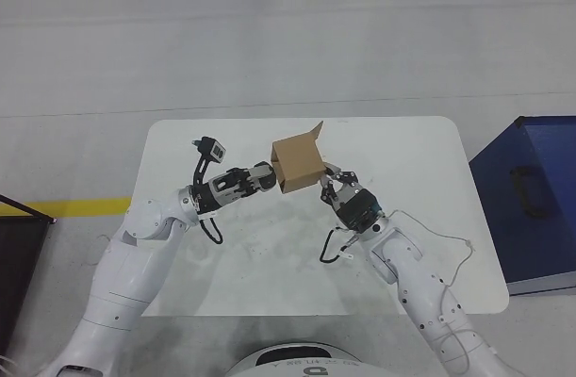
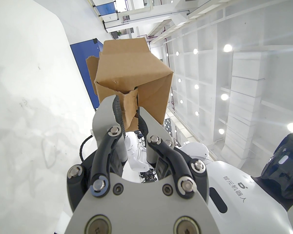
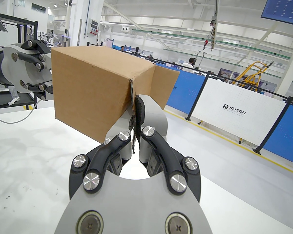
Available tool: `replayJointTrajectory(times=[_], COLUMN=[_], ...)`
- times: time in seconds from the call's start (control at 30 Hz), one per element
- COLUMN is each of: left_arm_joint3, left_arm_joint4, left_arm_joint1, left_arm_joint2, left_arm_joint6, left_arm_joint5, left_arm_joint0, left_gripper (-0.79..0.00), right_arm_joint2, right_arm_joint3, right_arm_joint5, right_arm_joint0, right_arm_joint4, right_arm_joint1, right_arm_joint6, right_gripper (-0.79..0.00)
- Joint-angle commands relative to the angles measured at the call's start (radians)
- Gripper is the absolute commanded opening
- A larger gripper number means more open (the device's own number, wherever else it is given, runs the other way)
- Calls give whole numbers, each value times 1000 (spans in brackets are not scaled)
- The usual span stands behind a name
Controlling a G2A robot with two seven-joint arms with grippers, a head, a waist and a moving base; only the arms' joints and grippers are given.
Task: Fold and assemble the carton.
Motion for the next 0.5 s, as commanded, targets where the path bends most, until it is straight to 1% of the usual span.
replayJointTrajectory(times=[0.0, 0.33, 0.47], left_arm_joint3=[0, -1, -5], left_arm_joint4=[5, 22, 45], left_arm_joint1=[1, 2, 3], left_arm_joint2=[2, 8, 6], left_arm_joint6=[-2, 0, 10], left_arm_joint5=[9, 35, 41], left_arm_joint0=[-1, -10, -12], left_gripper=[-671, -683, -677], right_arm_joint2=[-3, -14, -13], right_arm_joint3=[1, 3, 3], right_arm_joint5=[0, -1, -2], right_arm_joint0=[2, 8, 8], right_arm_joint4=[-3, -15, -15], right_arm_joint1=[0, -1, -1], right_arm_joint6=[0, 7, 7], right_gripper=[-785, -785, -785])
